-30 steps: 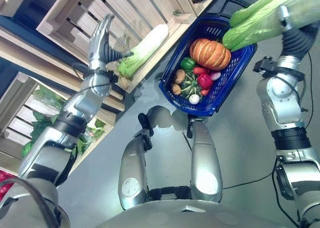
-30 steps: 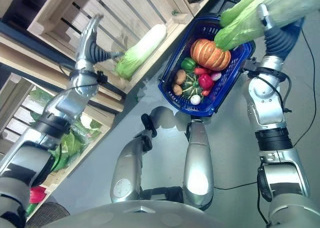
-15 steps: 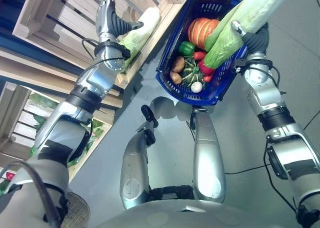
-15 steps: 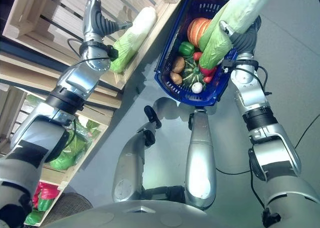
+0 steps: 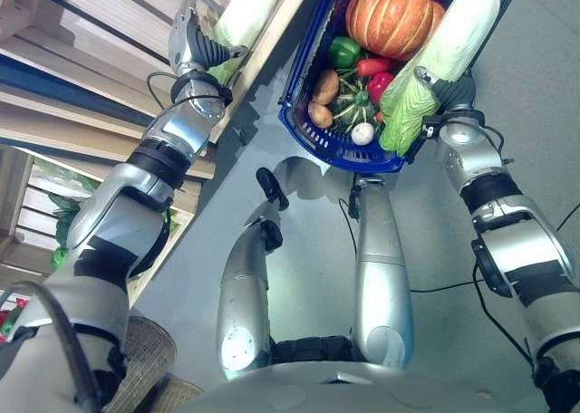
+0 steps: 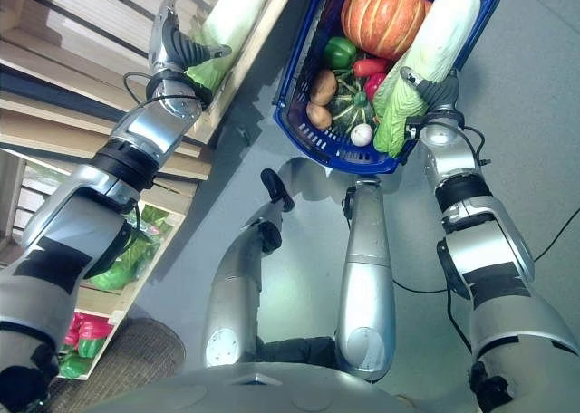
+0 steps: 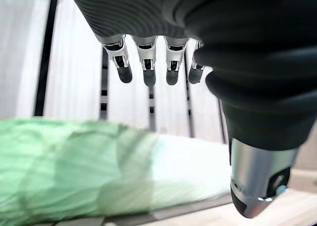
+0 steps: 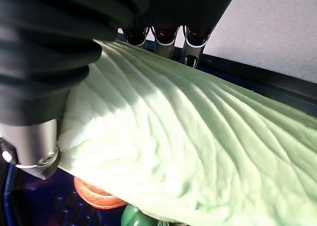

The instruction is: Pick up fruits and vegetables into the basket

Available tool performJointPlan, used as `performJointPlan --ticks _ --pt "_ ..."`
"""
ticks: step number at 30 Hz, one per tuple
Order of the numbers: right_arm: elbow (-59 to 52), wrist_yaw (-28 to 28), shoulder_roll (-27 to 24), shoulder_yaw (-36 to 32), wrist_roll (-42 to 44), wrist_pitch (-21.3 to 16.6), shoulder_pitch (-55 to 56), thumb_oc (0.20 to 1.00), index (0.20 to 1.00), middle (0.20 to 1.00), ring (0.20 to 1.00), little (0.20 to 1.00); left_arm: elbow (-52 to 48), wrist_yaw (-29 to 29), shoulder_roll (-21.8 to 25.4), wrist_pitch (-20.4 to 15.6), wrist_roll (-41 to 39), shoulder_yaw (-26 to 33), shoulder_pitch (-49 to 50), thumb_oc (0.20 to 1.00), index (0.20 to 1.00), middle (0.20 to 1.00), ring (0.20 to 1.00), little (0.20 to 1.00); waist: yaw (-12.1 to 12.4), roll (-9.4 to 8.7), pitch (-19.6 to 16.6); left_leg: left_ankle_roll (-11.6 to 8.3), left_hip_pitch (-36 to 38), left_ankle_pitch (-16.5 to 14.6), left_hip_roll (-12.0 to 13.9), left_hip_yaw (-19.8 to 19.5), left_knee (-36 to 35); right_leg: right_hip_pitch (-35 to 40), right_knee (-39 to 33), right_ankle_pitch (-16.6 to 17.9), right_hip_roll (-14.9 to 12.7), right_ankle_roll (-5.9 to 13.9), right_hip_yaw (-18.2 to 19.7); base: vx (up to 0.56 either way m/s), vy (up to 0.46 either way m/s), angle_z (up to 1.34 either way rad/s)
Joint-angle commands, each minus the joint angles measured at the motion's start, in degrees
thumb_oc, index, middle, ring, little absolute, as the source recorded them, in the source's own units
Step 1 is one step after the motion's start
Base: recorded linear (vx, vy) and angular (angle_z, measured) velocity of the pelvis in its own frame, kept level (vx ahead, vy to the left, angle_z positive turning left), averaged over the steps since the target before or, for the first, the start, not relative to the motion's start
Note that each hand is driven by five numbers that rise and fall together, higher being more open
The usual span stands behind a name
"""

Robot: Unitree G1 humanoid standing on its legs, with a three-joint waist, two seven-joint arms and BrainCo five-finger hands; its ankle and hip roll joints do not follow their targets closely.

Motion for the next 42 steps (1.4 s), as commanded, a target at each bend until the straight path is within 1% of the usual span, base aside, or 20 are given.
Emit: performJointPlan --ticks 1,5,7,9,11,12,13,15,17,18,20,23,25,26,28,30,33,35,38,42 --pt "4.0 2.2 -2.8 -0.8 3.5 -0.4 -2.0 0.200 0.200 0.200 0.200 0.200 3.1 1.4 -1.1 0.2 -0.3 2.6 -2.4 1.000 1.000 1.000 1.000 1.000 -0.9 7.07 -2.4 -2.00 -5.8 -7.4 1.6 -2.5 10.4 -0.1 0.5 -4.3 3.0 2.94 0.1 0.00 -0.014 0.06" --pt "6.1 5.1 -2.9 -0.7 4.6 0.1 -2.7 0.200 0.200 0.200 0.200 0.200 5.6 0.7 -0.6 1.4 -0.6 2.5 -3.7 1.000 1.000 1.000 1.000 1.000 -0.9 6.94 -2.4 -1.88 -7.5 -7.5 1.8 -2.7 11.3 -1.6 1.0 -4.2 3.2 2.94 0.3 -0.01 -0.023 0.05" --pt "6.9 8.5 -2.8 0.0 4.8 0.9 -3.5 0.200 0.200 0.200 0.200 0.200 7.9 0.3 -0.1 2.0 -1.4 2.6 -4.5 1.000 1.000 1.000 1.000 1.000 -0.8 6.71 -2.4 -1.87 -8.9 -7.5 2.0 -3.0 11.8 -2.8 1.2 -3.9 3.3 3.01 0.5 -0.02 -0.044 0.04" --pt "7.1 10.6 -2.9 0.7 4.2 1.2 -3.9 0.200 0.200 0.200 0.200 0.200 8.8 -0.2 0.3 2.7 -1.2 2.5 -5.1 1.000 1.000 1.000 1.000 1.000 -0.7 6.52 -2.4 -1.86 -9.7 -7.4 2.2 -3.2 12.3 -3.5 1.4 -3.8 3.3 3.02 0.6 -0.01 -0.044 0.02" --pt "7.1 14.8 -2.8 1.9 4.4 2.4 -4.6 0.213 0.213 0.213 0.213 0.213 10.4 -1.2 1.2 3.4 -0.7 2.4 -6.2 1.000 1.000 1.000 1.000 1.000 -0.5 6.13 -2.4 -1.86 -10.8 -7.5 2.4 -3.5 13.1 -4.3 1.6 -3.5 3.4 3.11 0.5 -0.01 -0.051 0.00" --pt "7.2 14.8 -2.7 2.2 3.7 2.6 -4.8 0.529 0.529 0.529 0.529 0.529 10.8 -1.4 1.4 3.6 -0.7 2.4 -6.5 1.000 1.000 1.000 1.000 1.000 -0.5 6.04 -2.4 -1.87 -11.1 -7.5 2.5 -3.6 13.2 -4.5 1.7 -3.5 3.4 3.13 0.6 -0.01 -0.043 0.00" --pt "7.5 14.5 -2.5 2.7 2.4 3.4 -5.0 1.000 1.000 1.000 1.000 1.000 11.4 -1.5 1.6 4.1 -1.0 2.3 -7.0 1.000 1.000 1.000 1.000 1.000 -0.5 5.89 -2.4 -1.89 -11.5 -7.5 2.6 -3.7 13.4 -4.7 1.6 -3.3 3.4 3.21 0.6 -0.01 -0.039 0.01" --pt "7.9 15.3 -2.6 3.8 1.8 3.8 -5.7 1.000 1.000 1.000 1.000 1.000 12.5 -1.5 1.8 4.4 -0.3 2.2 -7.6 1.000 1.000 1.000 1.000 1.000 -0.4 5.67 -2.4 -1.89 -11.9 -7.4 2.8 -3.8 13.4 -4.9 1.4 -3.0 3.5 3.28 0.5 -0.02 -0.052 0.02" --pt "6.5 14.5 -2.7 5.0 0.2 1.8 -5.6 1.000 1.000 1.000 1.000 1.000 13.9 -1.6 2.8 4.8 0.2 1.8 -8.5 1.000 1.000 1.000 1.000 1.000 -0.4 5.00 -2.4 -1.94 -12.5 -7.2 3.1 -4.0 13.5 -5.0 0.8 -2.6 3.9 3.34 0.4 -0.03 -0.066 0.00" --pt "5.3 14.0 -2.9 5.4 0.4 1.5 -5.4 1.000 1.000 1.000 1.000 1.000 14.4 -1.8 3.2 4.7 0.3 1.7 -8.8 1.000 1.000 1.000 1.000 1.000 -0.5 4.77 -2.4 -1.96 -12.7 -7.2 3.2 -4.1 13.5 -5.1 0.7 -2.5 3.9 3.37 0.4 -0.03 -0.059 -0.01" --pt "0.4 12.7 -3.6 6.4 -0.1 0.3 -3.6 1.000 1.000 1.000 1.000 1.000 15.5 -2.3 4.2 5.6 0.0 1.4 -9.7 1.000 1.000 1.000 1.000 1.000 -1.1 4.00 -2.4 -2.13 -13.0 -7.1 3.5 -4.1 13.3 -5.1 0.1 -2.1 4.3 3.49 0.5 0.00 0.000 0.00" --pt "-9.7 9.3 -5.0 7.3 0.2 0.1 0.7 1.000 1.000 1.000 1.000 1.000 16.7 -2.1 5.4 6.6 1.0 1.5 -9.9 1.000 1.000 1.000 1.000 1.000 -2.5 3.05 -2.4 -2.49 -13.0 -6.7 3.8 -3.7 12.6 -5.3 -0.6 -1.7 4.9 3.54 0.9 -0.01 0.021 -0.03" --pt "-20.3 7.2 -7.0 6.8 0.1 -1.2 6.5 1.000 1.000 1.000 1.000 1.000 17.2 -2.6 7.0 7.8 1.5 1.2 -9.6 1.000 1.000 1.000 1.000 1.000 -4.0 2.09 -2.4 -2.84 -12.9 -6.6 4.1 -3.3 12.1 -5.4 -1.2 -1.5 5.4 3.56 1.4 -0.01 0.053 -0.11" --pt "-22.2 7.0 -7.3 6.3 -0.1 -1.6 7.9 1.000 1.000 1.000 1.000 1.000 17.3 -2.7 7.2 8.0 1.6 1.3 -9.5 1.000 1.000 1.000 1.000 1.000 -4.4 1.88 -2.4 -2.90 -12.9 -6.6 4.1 -3.2 12.0 -5.3 -1.3 -1.5 5.5 3.57 1.6 0.00 0.053 -0.11" --pt "-29.6 6.6 -8.0 4.1 -2.5 -3.5 14.1 1.000 1.000 1.000 1.000 1.000 18.0 -3.0 8.3 8.3 2.3 2.0 -8.7 1.000 1.000 1.000 1.000 1.000 -5.8 1.05 -2.4 -3.11 -12.7 -6.7 4.2 -2.9 11.9 -5.4 -1.7 -1.3 5.9 3.67 2.0 0.01 0.038 -0.12" --pt "-37.2 6.8 -8.1 1.5 -6.6 -4.6 21.1 1.000 1.000 1.000 1.000 1.000 18.4 -3.5 9.3 9.1 3.5 3.1 -7.4 1.000 1.000 1.000 1.000 1.000 -7.5 0.13 -2.4 -3.36 -12.3 -6.8 4.5 -2.4 11.7 -5.3 -2.0 -1.2 6.3 3.78 2.7 0.02 0.067 -0.13" --pt "-43.7 8.7 -8.3 -1.1 -8.3 -5.7 28.1 1.000 1.000 1.000 1.000 1.000 18.9 -3.9 10.5 9.0 4.9 4.8 -5.4 1.000 1.000 1.000 1.000 1.000 -9.4 -0.90 -2.4 -3.64 -11.8 -6.9 5.0 -1.7 11.5 -5.3 -2.4 -1.0 6.8 3.85 3.4 0.03 0.061 -0.09" --pt "-46.0 10.6 -8.3 -2.3 -7.0 -6.1 31.3 1.000 1.000 1.000 1.000 1.000 19.3 -5.0 10.9 9.2 5.6 5.4 -4.8 1.000 1.000 1.000 1.000 1.000 -10.3 -1.43 -2.4 -3.71 -11.4 -7.0 5.1 -1.3 11.4 -5.2 -2.5 -0.9 7.0 3.85 3.8 0.02 0.045 -0.21" --pt "-48.4 14.0 -7.5 -3.4 -4.1 -5.5 34.9 1.000 1.000 1.000 1.000 1.000 21.0 -7.7 11.3 9.7 6.7 5.8 -3.9 1.000 1.000 1.000 1.000 1.000 -11.5 -2.10 -2.4 -3.93 -11.0 -7.1 5.5 -0.5 11.4 -5.0 -2.9 -0.8 7.4 3.87 4.3 0.02 0.032 -0.18" --pt "-49.8 16.2 -7.0 -4.0 -1.5 -3.6 36.9 1.000 1.000 1.000 1.000 1.000 24.2 -12.4 11.1 9.7 5.7 5.8 -3.0 1.000 1.000 1.000 1.000 1.000 -12.5 -2.62 -2.4 -4.08 -10.2 -7.0 5.8 0.3 11.3 -4.5 -3.2 -0.6 7.6 3.82 4.6 0.02 0.023 -0.19"
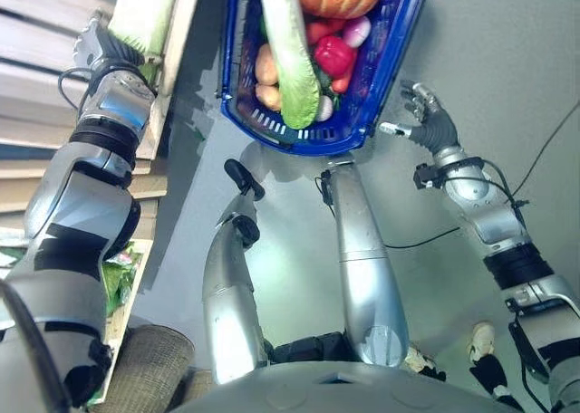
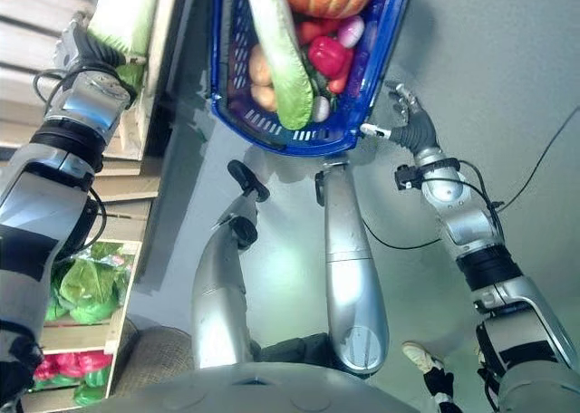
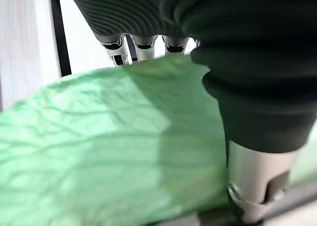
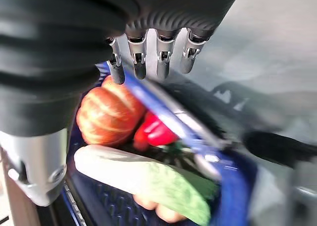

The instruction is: Pick up fruits and vegetables into the basket

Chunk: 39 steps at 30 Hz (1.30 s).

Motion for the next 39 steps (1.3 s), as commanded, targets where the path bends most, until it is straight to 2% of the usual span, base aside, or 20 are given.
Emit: performJointPlan --ticks 1,8,11,13,14,15,20,25,26,27,30,39 --pt "-4.0 2.0 1.5 -0.7 3.0 -0.2 2.6 1.000 1.000 1.000 1.000 1.000 3.8 -4.1 2.2 -0.2 1.5 2.0 1.9 1.000 1.000 1.000 1.000 1.000 -3.1 -2.44 -2.4 -1.92 -2.0 -3.4 1.6 0.5 6.0 3.0 -1.9 -1.2 2.4 4.39 2.0 0.01 0.009 -0.16" --pt "-6.0 2.1 1.9 -2.0 7.7 4.2 4.1 1.000 1.000 1.000 1.000 1.000 6.1 -11.1 1.4 0.2 -3.1 2.1 3.3 1.000 1.000 1.000 1.000 1.000 -3.9 -3.25 -2.4 -1.93 -1.7 -3.3 2.0 1.1 6.1 3.5 -2.5 -0.9 2.9 4.15 2.2 0.01 -0.001 -0.07" --pt "-6.3 1.7 2.5 -2.4 9.3 5.2 4.8 1.000 1.000 1.000 1.000 1.000 6.5 -15.6 0.2 1.1 -6.0 2.7 4.8 1.000 1.000 1.000 1.000 1.000 -4.1 -3.44 -2.4 -1.71 -1.6 -3.5 2.1 1.2 6.3 3.6 -2.5 -1.0 3.0 3.95 2.2 0.00 0.000 0.00" --pt "-6.6 1.7 2.6 -2.7 10.3 5.4 5.0 1.000 1.000 1.000 1.000 1.000 6.3 -16.4 -0.2 0.8 -6.8 3.1 5.7 1.000 1.000 1.000 1.000 1.000 -4.1 -3.47 -2.4 -1.65 -1.5 -3.5 2.1 1.3 6.2 3.7 -2.7 -0.9 3.1 3.88 2.2 0.00 0.012 -0.02" --pt "-6.8 1.7 2.6 -3.1 10.6 5.6 5.1 1.000 1.000 1.000 1.000 1.000 6.1 -16.3 -0.4 0.3 -7.6 3.5 6.5 0.410 0.410 0.410 0.410 0.410 -4.2 -3.51 -2.4 -1.62 -1.4 -3.5 2.1 1.4 6.1 3.9 -2.8 -0.9 3.1 3.81 2.2 0.01 0.045 -0.04" --pt "-7.2 1.4 2.5 -3.4 10.5 5.7 5.2 1.000 1.000 1.000 1.000 1.000 5.7 -16.0 -0.7 -0.7 -9.8 4.0 7.4 0.200 0.200 0.200 0.200 0.200 -4.2 -3.51 -2.4 -1.52 -1.1 -3.5 2.1 1.4 6.1 4.1 -2.8 -1.0 3.2 3.71 2.2 0.02 0.065 -0.04" --pt "-9.7 2.3 2.5 -4.8 8.9 4.3 6.6 1.000 1.000 1.000 1.000 1.000 1.4 -11.7 -1.2 -4.1 -17.7 7.5 10.6 0.200 0.200 0.200 0.200 0.200 -4.0 -3.21 -2.4 -1.12 0.6 -3.7 1.8 1.6 5.7 5.8 -3.0 -1.6 3.1 3.37 2.3 0.00 0.064 -0.05" --pt "-13.5 4.0 2.9 -6.1 6.7 1.6 7.7 1.000 1.000 1.000 1.000 1.000 -3.9 -5.7 -1.7 -9.5 -23.9 12.3 14.5 0.200 0.200 0.200 0.200 0.200 -3.2 -2.85 -2.4 -0.74 3.1 -4.0 1.3 1.3 5.3 8.6 -3.4 -2.3 2.6 3.10 1.8 -0.01 0.059 0.01" --pt "-13.8 4.2 2.9 -6.1 6.4 1.5 7.8 1.000 1.000 1.000 1.000 1.000 -4.3 -5.5 -1.7 -9.7 -24.0 12.6 14.9 0.200 0.200 0.200 0.200 0.200 -3.1 -2.82 -2.4 -0.71 3.4 -4.0 1.2 1.3 5.2 8.9 -3.4 -2.4 2.5 3.09 1.8 -0.02 0.073 0.04" --pt "-15.5 5.5 3.3 -6.6 6.0 0.9 8.2 1.000 1.000 1.000 1.000 1.000 -6.3 -4.0 -1.8 -12.2 -24.3 14.5 16.8 0.200 0.200 0.200 0.200 0.200 -2.7 -2.71 -2.4 -0.58 4.7 -4.1 0.9 1.2 4.9 10.4 -3.8 -2.5 2.0 3.04 1.3 -0.02 0.068 0.05" --pt "-18.1 7.1 3.4 -7.3 4.9 0.3 8.6 1.000 1.000 1.000 1.000 1.000 -10.0 -2.8 -1.8 -15.2 -23.5 16.4 20.2 0.200 0.200 0.200 0.200 0.200 -1.7 -2.51 -2.4 -0.50 7.2 -4.2 0.4 0.8 4.2 13.4 -4.6 -2.6 1.1 3.06 0.4 -0.02 0.078 0.06" --pt "-25.1 9.7 4.8 -8.2 9.1 1.8 4.7 1.000 1.000 1.000 1.000 1.000 -22.6 2.9 -2.8 -26.9 -16.3 20.2 29.8 0.200 0.200 0.200 0.200 0.200 2.4 -1.69 -2.4 0.10 17.1 -4.3 -1.1 -0.5 1.4 25.0 -8.8 -2.4 -2.1 3.55 -3.2 -0.02 0.043 0.17"
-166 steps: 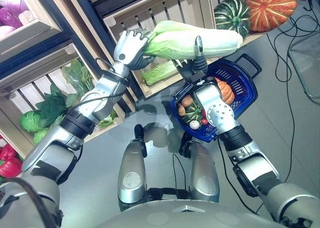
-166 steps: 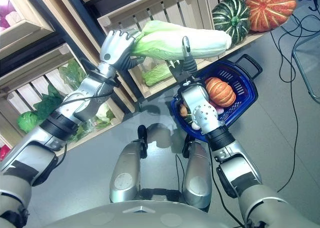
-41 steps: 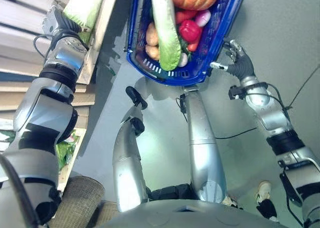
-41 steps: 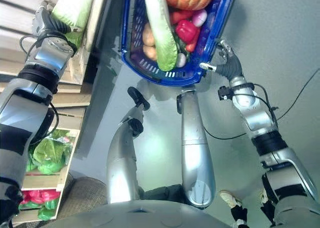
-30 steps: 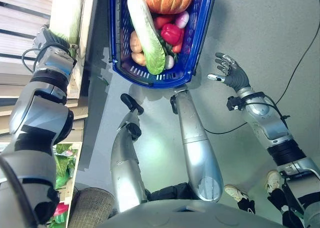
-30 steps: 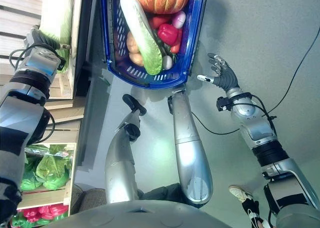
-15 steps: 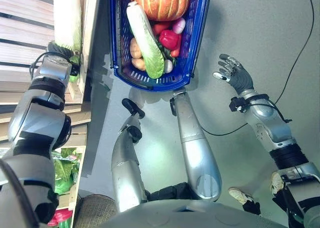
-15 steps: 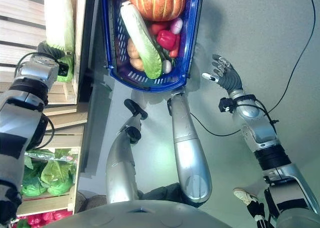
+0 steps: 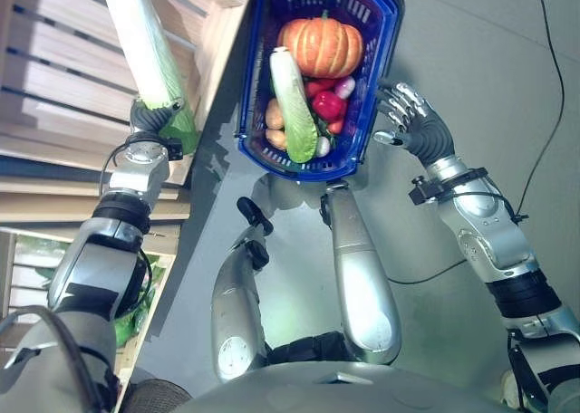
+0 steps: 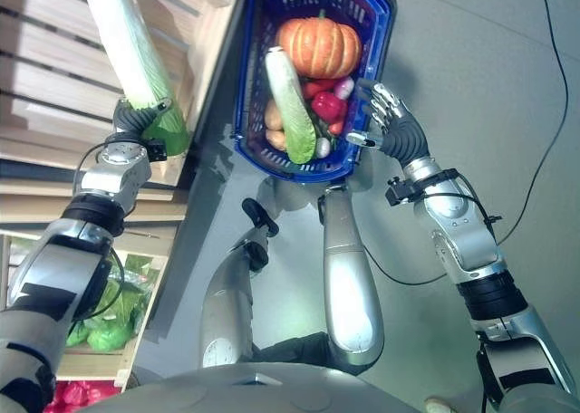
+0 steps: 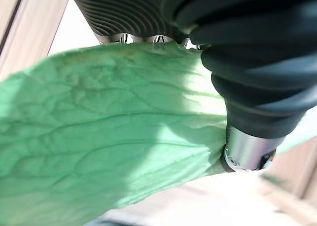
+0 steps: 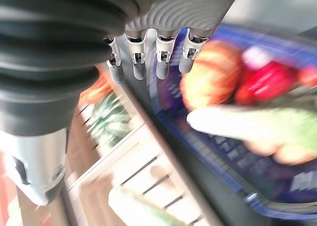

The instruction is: Pick up fruits and vegetables into the basket

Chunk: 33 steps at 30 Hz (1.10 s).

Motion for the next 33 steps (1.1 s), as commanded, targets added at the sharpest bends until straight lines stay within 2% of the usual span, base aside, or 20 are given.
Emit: performJointPlan --ticks 1,4,6,7,8,11,14,19,20,24,27,33 --pt "-5.2 1.2 2.2 -1.9 2.6 -1.0 -1.3 1.000 1.000 1.000 1.000 1.000 -2.8 5.1 1.5 -7.3 6.7 3.9 3.6 0.200 0.200 0.200 0.200 0.200 1.2 -0.56 -2.4 0.01 -0.9 -5.2 0.0 0.3 7.3 6.0 -4.5 -2.4 -1.2 3.26 -0.6 0.01 0.001 0.16" --pt "-6.4 -0.5 3.6 -1.5 4.4 1.3 -3.8 1.000 1.000 1.000 1.000 1.000 -5.9 5.9 1.4 -9.7 10.6 3.8 4.9 0.200 0.200 0.200 0.200 0.200 2.7 -0.58 -2.4 0.19 0.9 -5.5 -0.2 -0.3 7.4 8.7 -5.1 -2.4 -1.6 3.37 -1.5 0.01 -0.013 0.13" --pt "-6.0 -3.2 4.8 -0.4 3.8 2.1 -5.8 1.000 1.000 1.000 1.000 1.000 -8.7 5.5 1.8 -10.0 11.8 3.1 5.4 0.200 0.200 0.200 0.200 0.200 3.8 -0.53 -2.4 0.36 2.2 -5.5 -0.3 -0.6 7.1 10.6 -5.7 -2.2 -1.8 3.47 -2.1 -0.03 -0.039 0.25" --pt "-5.9 -4.6 5.3 0.2 3.1 2.2 -7.1 1.000 1.000 1.000 1.000 1.000 -10.3 5.4 1.9 -10.1 13.1 2.8 5.6 0.200 0.200 0.200 0.200 0.200 4.3 -0.56 -2.4 1.09 2.2 -4.1 -0.3 -0.1 6.5 10.8 -6.6 -0.5 -2.0 3.05 -2.7 -0.06 -0.072 0.28" --pt "-5.6 -7.4 6.1 0.8 2.2 2.5 -8.5 1.000 1.000 1.000 1.000 1.000 -12.5 5.0 2.2 -10.3 14.7 2.1 6.0 0.200 0.200 0.200 0.200 0.200 5.1 -0.73 -2.4 1.20 3.2 -4.3 -0.3 -0.5 6.4 12.3 -6.9 -0.4 -2.2 3.14 -3.2 -0.06 -0.070 0.20" --pt "-4.5 -12.5 7.8 1.9 2.1 1.4 -11.3 1.000 1.000 1.000 1.000 1.000 -16.6 3.9 2.6 -10.9 17.2 0.5 6.9 0.200 0.200 0.200 0.200 0.200 6.7 -1.25 -2.4 1.63 5.2 -4.7 -0.6 -1.4 6.2 15.3 -7.6 -0.4 -2.5 3.24 -4.3 0.01 -0.085 0.17" --pt "-3.0 -15.1 9.9 2.9 2.7 0.7 -13.0 1.000 1.000 1.000 1.000 1.000 -19.9 3.3 2.7 -12.1 19.8 -0.8 7.7 0.200 0.200 0.200 0.200 0.200 8.1 -1.71 -2.4 2.01 7.1 -5.0 -0.9 -2.2 5.9 18.0 -8.2 -0.3 -2.8 3.30 -5.3 0.02 -0.089 0.16" --pt "-0.5 -18.8 13.2 5.1 4.3 -0.4 -14.1 1.000 1.000 1.000 1.000 1.000 -25.2 2.8 3.8 -11.3 27.7 -3.2 9.1 0.200 0.200 0.200 0.200 0.200 10.5 -3.42 -3.5 2.57 9.8 -5.7 -1.2 -3.5 5.8 22.5 -9.8 0.3 -3.3 3.59 -7.3 0.04 -0.125 0.19" --pt "0.4 -20.0 14.0 5.4 4.4 -1.5 -14.2 1.000 1.000 1.000 1.000 1.000 -26.4 3.4 4.5 -11.1 31.8 -4.4 9.4 0.200 0.200 0.200 0.200 0.200 11.1 -3.82 -4.0 2.67 10.5 -5.9 -1.3 -3.8 5.6 23.8 -10.5 0.4 -3.4 3.73 -7.9 0.05 -0.099 0.22" --pt "2.8 -23.3 15.7 6.4 7.2 -1.6 -14.8 1.000 1.000 1.000 1.000 1.000 -28.9 3.5 5.1 -9.7 37.3 -7.0 9.6 0.200 0.200 0.200 0.200 0.200 12.3 -4.35 -5.1 2.78 12.3 -6.4 -1.3 -4.5 5.5 26.7 -12.0 0.8 -3.2 3.91 -8.7 0.07 -0.089 0.16" --pt "5.2 -24.1 17.4 7.6 11.4 -1.3 -15.0 1.000 1.000 1.000 1.000 1.000 -30.9 4.0 4.9 -8.0 42.9 -8.9 9.3 0.200 0.200 0.200 0.200 0.200 13.0 -4.72 -5.9 2.81 13.7 -6.7 -1.3 -4.8 4.9 28.6 -13.3 1.1 -3.0 4.14 -9.4 0.06 -0.076 0.13" --pt "7.1 -19.7 19.7 9.7 21.0 -1.4 -15.4 1.000 1.000 1.000 1.000 1.000 -32.1 3.6 4.2 -5.6 49.6 -12.7 7.6 0.200 0.200 0.200 0.200 0.200 14.0 -5.40 -6.5 2.83 14.9 -7.0 -1.1 -5.3 4.5 30.8 -14.4 1.2 -2.9 4.45 -10.3 0.04 -0.054 0.10"
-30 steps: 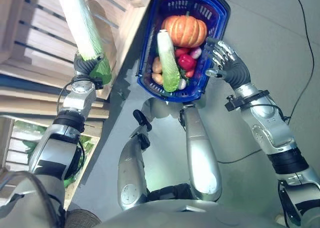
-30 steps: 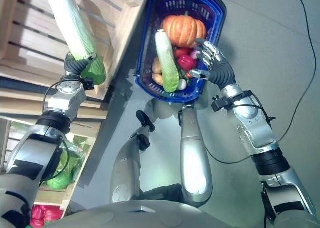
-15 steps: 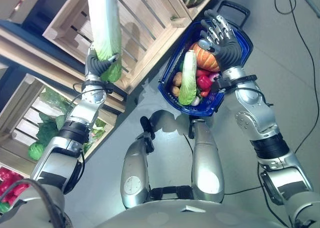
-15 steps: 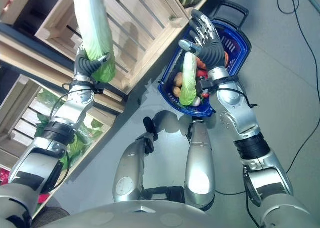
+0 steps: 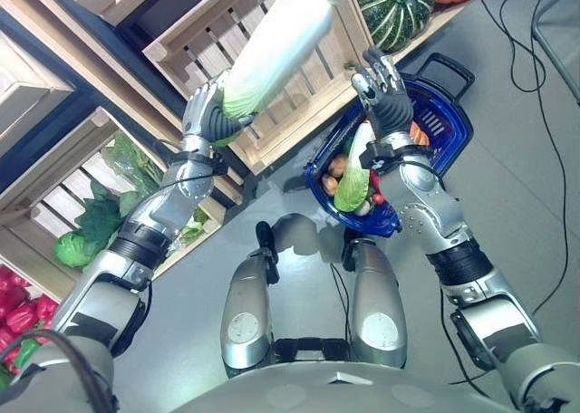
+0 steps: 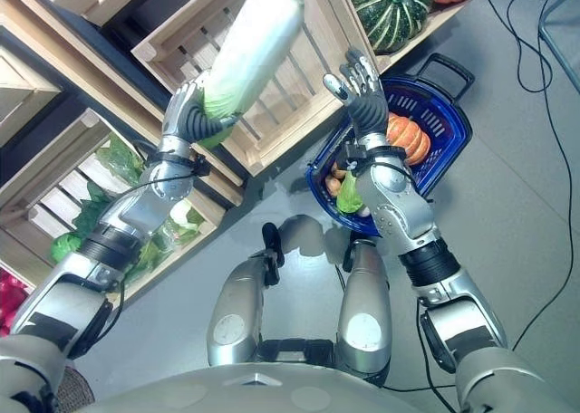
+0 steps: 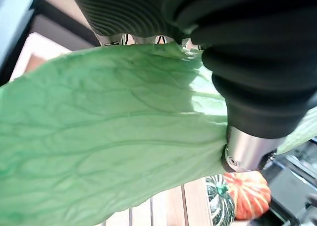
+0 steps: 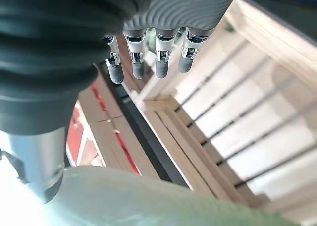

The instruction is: Pick up fruits and vegetables into the basket

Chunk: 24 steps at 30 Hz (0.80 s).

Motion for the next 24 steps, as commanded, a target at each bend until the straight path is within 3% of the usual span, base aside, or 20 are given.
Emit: performJointPlan --ticks 1,10,18,24 --pt "-0.7 4.2 5.5 1.8 7.6 -2.9 -2.8 1.000 1.000 1.000 1.000 1.000 -5.7 1.7 3.4 -0.3 7.1 -2.9 -1.4 0.200 0.200 0.200 0.200 0.200 0.9 -5.04 -6.6 1.68 0.9 -8.0 -1.5 2.3 5.2 5.7 -7.2 1.4 -1.2 3.32 1.3 0.06 -0.070 0.11" --pt "3.2 3.3 8.5 3.5 17.2 -0.9 -3.0 1.000 1.000 1.000 1.000 1.000 -7.2 0.5 2.3 2.9 15.9 -7.5 -3.0 0.200 0.200 0.200 0.200 0.200 2.0 -6.24 -7.6 1.97 2.2 -8.6 -1.3 2.2 4.8 7.7 -8.8 1.9 -1.2 3.73 0.5 0.03 -0.044 0.04" --pt "4.8 4.0 10.3 4.9 23.5 0.3 -4.1 1.000 1.000 1.000 1.000 1.000 -8.1 -4.0 1.0 6.5 23.1 -12.2 -4.8 0.200 0.200 0.200 0.200 0.200 2.6 -6.88 -8.2 2.10 2.7 -9.1 -1.3 2.1 4.5 8.5 -9.6 2.2 -1.4 4.22 0.1 0.01 -0.007 0.01" --pt "6.0 2.7 11.0 5.2 24.9 -1.8 -5.4 1.000 1.000 1.000 1.000 1.000 -9.3 -6.4 0.2 8.6 33.0 -15.5 -5.7 0.200 0.200 0.200 0.200 0.200 2.9 -7.04 -8.3 2.11 2.9 -9.3 -1.3 2.1 4.2 8.9 -10.2 2.4 -1.6 4.55 -0.3 0.00 0.000 0.00"
